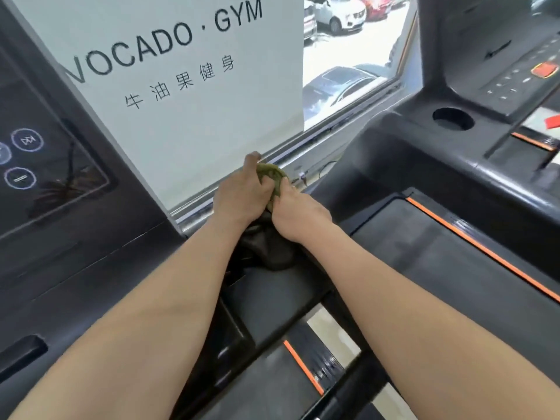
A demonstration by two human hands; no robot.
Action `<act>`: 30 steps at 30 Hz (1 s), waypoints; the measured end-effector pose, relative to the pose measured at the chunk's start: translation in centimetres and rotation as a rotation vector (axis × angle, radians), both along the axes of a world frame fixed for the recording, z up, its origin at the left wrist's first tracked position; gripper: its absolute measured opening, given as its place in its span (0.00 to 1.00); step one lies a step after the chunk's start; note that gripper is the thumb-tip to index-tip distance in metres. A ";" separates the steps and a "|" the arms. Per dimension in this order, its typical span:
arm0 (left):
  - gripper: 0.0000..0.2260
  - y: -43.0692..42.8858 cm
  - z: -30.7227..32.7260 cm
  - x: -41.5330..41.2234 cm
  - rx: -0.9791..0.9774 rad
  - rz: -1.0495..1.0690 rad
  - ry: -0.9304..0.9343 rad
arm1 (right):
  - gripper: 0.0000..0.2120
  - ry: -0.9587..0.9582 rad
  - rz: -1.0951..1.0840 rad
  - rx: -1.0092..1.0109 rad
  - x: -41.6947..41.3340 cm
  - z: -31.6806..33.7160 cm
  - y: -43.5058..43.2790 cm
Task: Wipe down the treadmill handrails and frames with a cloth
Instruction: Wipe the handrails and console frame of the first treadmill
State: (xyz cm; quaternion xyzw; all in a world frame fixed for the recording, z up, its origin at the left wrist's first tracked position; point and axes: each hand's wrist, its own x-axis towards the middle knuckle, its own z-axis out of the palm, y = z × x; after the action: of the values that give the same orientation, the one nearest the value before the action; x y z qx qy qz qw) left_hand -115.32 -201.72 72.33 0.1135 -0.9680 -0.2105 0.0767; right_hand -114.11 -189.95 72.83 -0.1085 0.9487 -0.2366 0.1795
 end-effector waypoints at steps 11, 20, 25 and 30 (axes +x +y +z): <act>0.13 13.5 0.9 5.6 -0.346 -0.628 -0.242 | 0.07 -0.136 -0.210 0.228 7.5 2.3 14.0; 0.14 12.9 -1.1 8.9 -0.127 -0.498 0.094 | 0.16 -0.240 -0.237 -0.283 10.4 0.0 14.9; 0.11 16.6 -0.3 11.0 -0.160 -0.560 -0.047 | 0.13 -0.230 -0.182 -0.184 12.8 -0.1 18.6; 0.14 24.5 -1.3 16.2 -0.264 -0.682 -0.151 | 0.12 -0.291 -0.214 -0.140 19.4 -0.9 26.3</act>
State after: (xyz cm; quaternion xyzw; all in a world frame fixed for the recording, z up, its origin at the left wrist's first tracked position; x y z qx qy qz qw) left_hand -99.10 -177.23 71.07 -0.2112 -0.9719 -0.0881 -0.0554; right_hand -94.71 -163.64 71.90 0.0160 0.9001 -0.3328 0.2806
